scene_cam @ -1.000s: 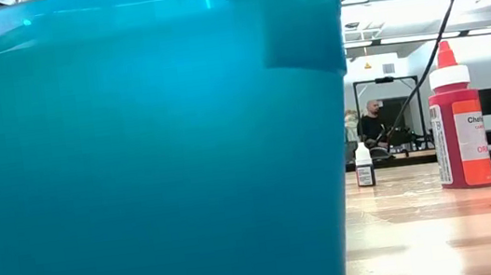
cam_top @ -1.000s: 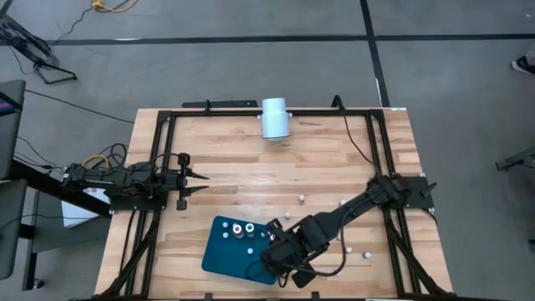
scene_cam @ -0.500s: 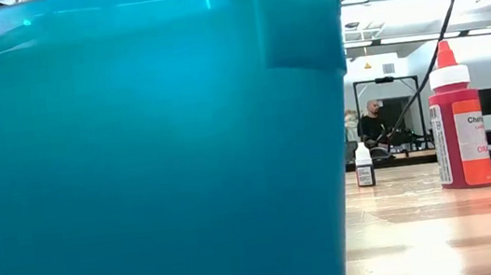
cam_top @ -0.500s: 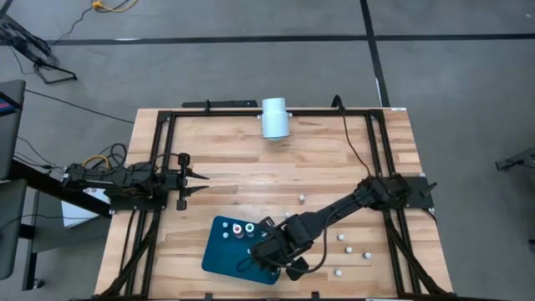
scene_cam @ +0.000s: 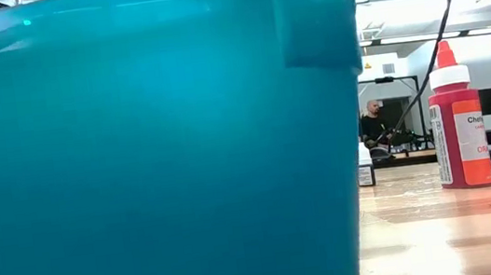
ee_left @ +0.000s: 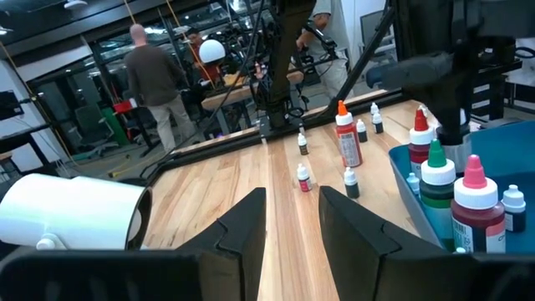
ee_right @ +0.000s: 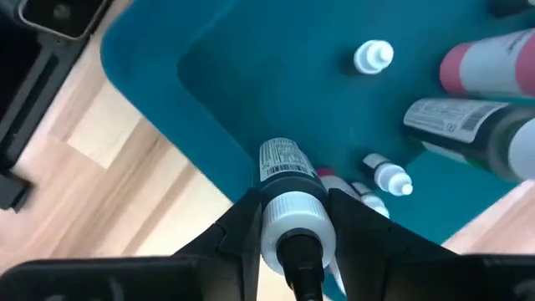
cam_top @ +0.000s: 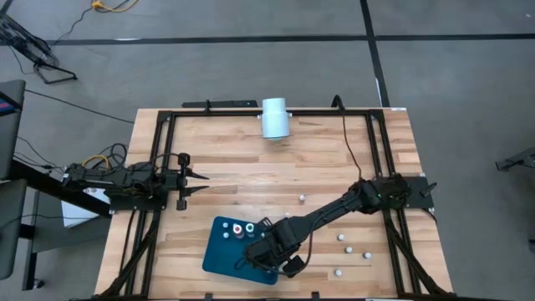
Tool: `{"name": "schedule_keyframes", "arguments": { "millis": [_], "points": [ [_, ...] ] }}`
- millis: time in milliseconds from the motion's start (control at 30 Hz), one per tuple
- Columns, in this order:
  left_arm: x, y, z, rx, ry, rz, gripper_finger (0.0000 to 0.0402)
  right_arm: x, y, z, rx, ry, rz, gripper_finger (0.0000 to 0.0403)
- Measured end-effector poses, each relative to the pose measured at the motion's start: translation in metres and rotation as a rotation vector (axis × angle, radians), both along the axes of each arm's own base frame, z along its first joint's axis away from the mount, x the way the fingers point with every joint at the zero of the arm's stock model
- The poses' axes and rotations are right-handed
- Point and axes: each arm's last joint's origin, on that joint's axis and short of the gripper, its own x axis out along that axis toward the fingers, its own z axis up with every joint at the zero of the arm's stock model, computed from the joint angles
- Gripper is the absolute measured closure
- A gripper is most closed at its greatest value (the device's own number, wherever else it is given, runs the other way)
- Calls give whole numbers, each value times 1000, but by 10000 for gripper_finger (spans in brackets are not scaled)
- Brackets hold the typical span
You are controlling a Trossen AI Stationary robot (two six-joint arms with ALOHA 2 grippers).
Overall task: Pick & Place food coloring
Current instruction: Put the large black food coloring bottle into the blue bin, then put the large orange food coloring bottle into the blue bin
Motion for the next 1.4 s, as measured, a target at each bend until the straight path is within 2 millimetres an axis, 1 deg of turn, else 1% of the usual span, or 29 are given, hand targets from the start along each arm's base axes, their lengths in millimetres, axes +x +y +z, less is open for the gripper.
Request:
{"name": "schedule_keyframes", "arguments": {
  "millis": [133, 400, 667, 800, 933, 1067, 1133, 1233, 1300, 1333, 1400],
  "points": [
    [0, 0, 0, 0, 0, 0, 297, 2, 1, -3, 8, 1, -6, 288],
    [0, 0, 0, 0, 0, 0, 297, 1, 1, -3, 12, 7, -71, 252],
    [0, 0, 0, 0, 0, 0, 297, -3, 4, 0, 7, 16, -95, 227],
    [0, 0, 0, 0, 0, 0, 297, -13, 5, 15, -10, 7, -99, 218],
    [0, 0, 0, 0, 0, 0, 297, -27, 5, 36, -63, -15, -160, 212],
    [0, 0, 0, 0, 0, 0, 297, -47, -7, 59, -133, 20, -272, 208],
    [0, 0, 0, 0, 0, 0, 297, -51, -13, 68, -146, -20, -357, 206],
    [0, 0, 0, 0, 0, 0, 297, -63, -21, 72, -184, -12, -399, 202],
    [0, 0, 0, 0, 0, 0, 297, -67, -29, 68, -231, -24, -429, 199],
    [0, 0, 0, 0, 0, 0, 297, -73, -34, 65, -264, -9, -447, 197],
    [0, 0, 0, 0, 0, 0, 297, -80, -45, 60, -277, 10, -485, 193]
  ]
}}
